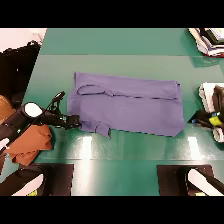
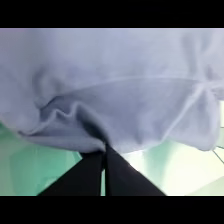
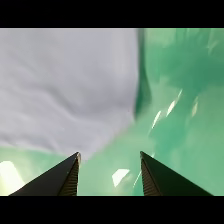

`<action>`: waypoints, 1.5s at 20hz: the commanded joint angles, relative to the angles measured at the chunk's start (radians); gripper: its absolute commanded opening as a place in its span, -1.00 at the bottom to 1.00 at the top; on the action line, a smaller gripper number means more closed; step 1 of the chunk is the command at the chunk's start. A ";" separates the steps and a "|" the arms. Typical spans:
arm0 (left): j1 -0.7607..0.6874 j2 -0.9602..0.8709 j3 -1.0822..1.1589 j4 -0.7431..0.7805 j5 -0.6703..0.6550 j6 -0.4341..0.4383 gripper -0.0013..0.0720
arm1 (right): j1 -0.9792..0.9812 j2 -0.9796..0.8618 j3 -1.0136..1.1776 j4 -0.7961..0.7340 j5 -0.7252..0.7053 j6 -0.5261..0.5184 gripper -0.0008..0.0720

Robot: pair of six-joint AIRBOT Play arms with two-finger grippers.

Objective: Fold the shirts.

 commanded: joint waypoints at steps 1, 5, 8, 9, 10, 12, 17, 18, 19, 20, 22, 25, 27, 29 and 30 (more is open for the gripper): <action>-0.002 0.001 0.029 0.002 0.008 0.009 -0.90 | -0.058 0.003 -0.172 0.060 0.000 -0.010 0.27; -0.002 0.000 0.029 0.003 0.003 0.009 -0.90 | 0.010 -0.058 -0.242 0.167 -0.091 -0.034 0.26; -0.002 0.000 0.029 0.009 -0.006 0.010 -0.90 | 0.092 -0.098 -0.226 0.178 -0.138 -0.044 -0.23; -0.002 0.000 0.029 0.014 -0.019 0.010 -0.90 | 0.119 -0.104 -0.211 0.176 -0.143 -0.063 -0.60; -0.002 0.002 0.029 0.024 -0.042 0.021 -0.91 | 0.137 -0.100 -0.195 0.174 -0.143 -0.087 -0.90; -0.002 0.024 0.031 0.050 -0.111 0.026 -0.91 | 0.147 -0.064 -0.156 0.156 -0.130 -0.093 -0.93; -0.003 0.264 0.031 0.147 -0.263 -0.086 -0.91 | 0.146 0.111 -0.039 -0.005 0.064 -0.093 -0.94; -0.003 0.322 0.031 0.146 -0.320 -0.107 -0.91 | 0.146 0.153 -0.023 -0.034 0.113 -0.093 -0.94; -0.003 0.375 0.031 0.143 -0.378 -0.132 -0.91 | 0.146 0.206 -0.008 -0.063 0.160 -0.093 -0.94; -0.002 0.426 0.034 0.138 -0.436 -0.159 -0.91 | 0.146 0.257 0.006 -0.088 0.192 -0.093 -0.94; -0.002 0.484 0.077 0.139 -0.503 -0.183 -0.91 | 0.146 0.333 0.055 -0.112 0.217 -0.092 -0.94; -0.002 0.454 0.184 0.150 -0.433 -0.169 -0.91 | 0.147 0.327 0.158 -0.101 0.211 -0.077 -0.94; -0.002 0.379 0.230 0.197 -0.338 -0.125 -0.91 | 0.163 0.242 0.225 -0.103 0.181 -0.077 -0.94; -0.002 0.273 0.256 0.240 -0.228 -0.095 -0.91 | 0.213 0.127 0.280 -0.103 0.120 -0.078 -0.94; -0.002 0.206 0.271 0.248 -0.166 -0.080 -0.91 | 0.241 0.058 0.305 -0.106 0.077 -0.078 -0.94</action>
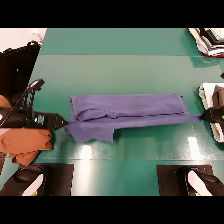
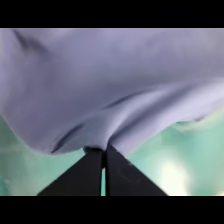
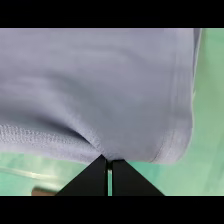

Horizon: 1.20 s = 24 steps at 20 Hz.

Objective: Fold the shirts.

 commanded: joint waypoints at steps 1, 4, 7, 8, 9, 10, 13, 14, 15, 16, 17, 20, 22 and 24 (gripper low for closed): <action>0.000 -0.184 0.066 0.049 0.203 0.066 -0.91 | 0.069 -0.186 0.100 -0.011 -0.108 0.002 -0.94; 0.000 -0.397 0.140 0.047 0.312 0.108 -0.90 | 0.101 -0.410 0.211 -0.010 -0.129 0.008 -0.94; 0.000 -0.570 0.225 0.042 0.413 0.131 -0.90 | 0.101 -0.581 0.319 -0.005 -0.121 0.027 -0.93; 0.000 -0.610 0.249 0.042 0.432 0.131 -0.90 | 0.101 -0.623 0.349 0.008 -0.122 0.032 -0.93; 0.000 -0.642 0.271 0.041 0.443 0.130 -0.90 | 0.098 -0.658 0.377 0.047 -0.122 0.032 -0.72; 0.000 -0.662 0.288 0.039 0.444 0.130 -0.43 | 0.086 -0.686 0.401 0.093 -0.122 0.031 -0.09; 0.000 -0.672 0.323 0.037 0.420 0.124 0.66 | 0.032 -0.728 0.448 0.225 -0.107 0.018 0.25; 0.000 -0.670 0.343 0.043 0.383 0.124 0.65 | 0.005 -0.727 0.449 0.234 -0.094 0.008 0.25; 0.000 -0.668 0.368 0.046 0.324 0.132 0.65 | -0.019 -0.727 0.448 0.233 -0.065 0.001 0.25; 0.000 -0.665 0.386 0.045 0.274 0.131 0.64 | -0.052 -0.722 0.435 0.233 -0.039 -0.018 0.25; 0.000 -0.661 0.396 0.040 0.231 0.131 0.13 | -0.089 -0.711 0.406 0.233 -0.031 -0.037 0.25; 0.000 -0.657 0.397 0.019 0.185 0.131 -0.90 | -0.198 -0.681 0.290 0.233 -0.054 -0.085 0.34; 0.000 -0.658 0.397 -0.021 0.190 0.131 -0.90 | -0.264 -0.693 0.220 0.267 -0.066 -0.114 0.76; 0.000 -0.658 0.397 -0.071 0.207 0.131 -0.90 | -0.298 -0.733 0.177 0.326 -0.065 -0.167 0.76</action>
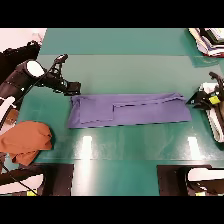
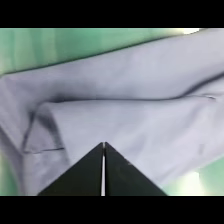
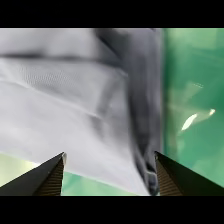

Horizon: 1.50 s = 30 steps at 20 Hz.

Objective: Fold the shirts.

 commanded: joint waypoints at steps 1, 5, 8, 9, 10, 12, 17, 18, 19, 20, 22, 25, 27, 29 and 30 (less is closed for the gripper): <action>0.000 -0.001 0.005 -0.077 -0.006 0.001 -0.90 | -0.067 -0.050 -0.080 0.073 -0.005 -0.086 0.76; -0.008 -0.001 0.005 -0.100 -0.012 0.001 -0.90 | -0.024 -0.114 -0.079 0.075 -0.039 -0.098 0.75; -0.072 -0.005 -0.003 -0.100 0.016 -0.009 -0.91 | 0.005 -0.120 -0.079 0.115 -0.075 -0.117 0.11; -0.108 -0.014 -0.003 -0.101 0.041 -0.018 -0.91 | 0.008 -0.120 -0.079 0.152 -0.072 -0.139 -0.20; -0.143 -0.027 -0.002 -0.100 0.066 -0.038 -0.90 | 0.008 -0.120 -0.079 0.183 -0.070 -0.152 -0.58; -0.218 -0.068 -0.002 -0.104 0.107 -0.057 -0.91 | 0.006 -0.118 -0.079 0.275 -0.032 -0.189 -0.93; -0.366 -0.249 0.140 -0.105 0.111 -0.061 -0.91 | 0.056 0.031 -0.063 0.392 -0.003 -0.179 -0.94; -0.388 -0.290 0.189 -0.108 0.111 -0.061 -0.91 | 0.085 0.076 -0.037 0.393 -0.002 -0.143 -0.94; -0.409 -0.333 0.240 -0.111 0.111 -0.061 -0.91 | 0.116 0.115 -0.008 0.393 -0.002 -0.114 -0.94; -0.428 -0.371 0.285 -0.113 0.111 -0.061 -0.91 | 0.149 0.153 0.025 0.394 -0.002 -0.100 -0.94; -0.452 -0.436 0.350 -0.130 0.111 -0.063 -0.91 | 0.230 0.209 0.108 0.396 -0.003 -0.040 -0.94; -0.467 -0.499 0.380 -0.158 0.109 -0.072 -0.91 | 0.364 0.246 0.227 0.412 -0.003 0.020 -0.94; -0.468 -0.516 0.380 -0.156 0.099 -0.086 -0.91 | 0.449 0.245 0.298 0.411 -0.006 0.044 -0.94; -0.468 -0.517 0.381 -0.156 0.106 -0.086 -0.90 | 0.521 0.245 0.340 0.411 -0.018 0.052 -0.94; -0.468 -0.517 0.383 -0.157 0.114 -0.086 -0.90 | 0.552 0.245 0.351 0.410 -0.024 0.055 -0.94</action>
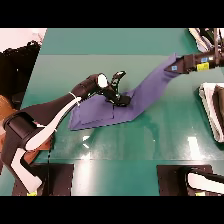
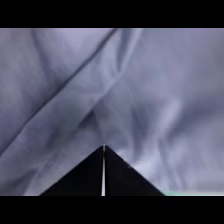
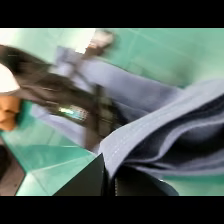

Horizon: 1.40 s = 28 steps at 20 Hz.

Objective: Fold the shirts.

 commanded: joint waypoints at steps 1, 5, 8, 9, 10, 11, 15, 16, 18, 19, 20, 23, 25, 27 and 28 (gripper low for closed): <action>-0.005 -0.017 0.013 -0.009 0.014 -0.005 -0.91 | 0.123 0.008 0.068 0.002 -0.023 0.032 -0.94; 0.019 0.005 0.018 0.002 -0.009 -0.004 -0.91 | 0.207 0.004 0.069 0.000 -0.042 0.027 -0.94; 0.104 0.100 0.018 0.087 -0.053 -0.005 -0.91 | 0.276 -0.019 0.069 0.001 -0.060 0.026 -0.94; 0.145 0.147 0.018 0.132 -0.074 -0.005 -0.91 | 0.309 -0.033 0.069 0.002 -0.074 0.018 -0.94; 0.187 0.195 0.018 0.174 -0.096 -0.003 -0.91 | 0.349 -0.051 0.069 0.004 -0.098 0.003 -0.94; 0.238 0.248 0.018 0.224 -0.121 0.004 -0.90 | 0.391 -0.072 0.069 0.003 -0.129 0.000 -0.94; 0.431 0.446 0.018 0.382 -0.184 0.032 -0.90 | 0.616 -0.217 0.096 0.001 -0.278 -0.065 -0.93; 0.470 0.484 0.018 0.399 -0.189 0.032 -0.90 | 0.677 -0.277 0.134 -0.002 -0.302 -0.079 -0.93; 0.534 0.543 0.018 0.415 -0.193 0.031 -0.90 | 0.774 -0.401 0.224 -0.009 -0.349 -0.085 -0.87; 0.559 0.562 0.018 0.415 -0.195 0.030 -0.90 | 0.806 -0.454 0.264 -0.009 -0.363 -0.085 -0.33; 0.575 0.575 0.018 0.415 -0.198 0.030 -0.90 | 0.833 -0.507 0.306 -0.009 -0.363 -0.085 0.54; 0.588 0.579 0.017 0.416 -0.236 0.031 -0.90 | 0.853 -0.614 0.414 -0.010 -0.256 -0.072 0.79; 0.588 0.579 0.017 0.414 -0.245 0.031 -0.90 | 0.823 -0.634 0.460 -0.057 -0.157 -0.021 0.17; 0.588 0.579 0.017 0.414 -0.249 0.030 -0.90 | 0.763 -0.608 0.431 -0.093 -0.080 -0.011 0.10; 0.588 0.579 0.017 0.414 -0.257 0.030 -0.90 | 0.730 -0.584 0.389 -0.107 -0.062 -0.010 -0.04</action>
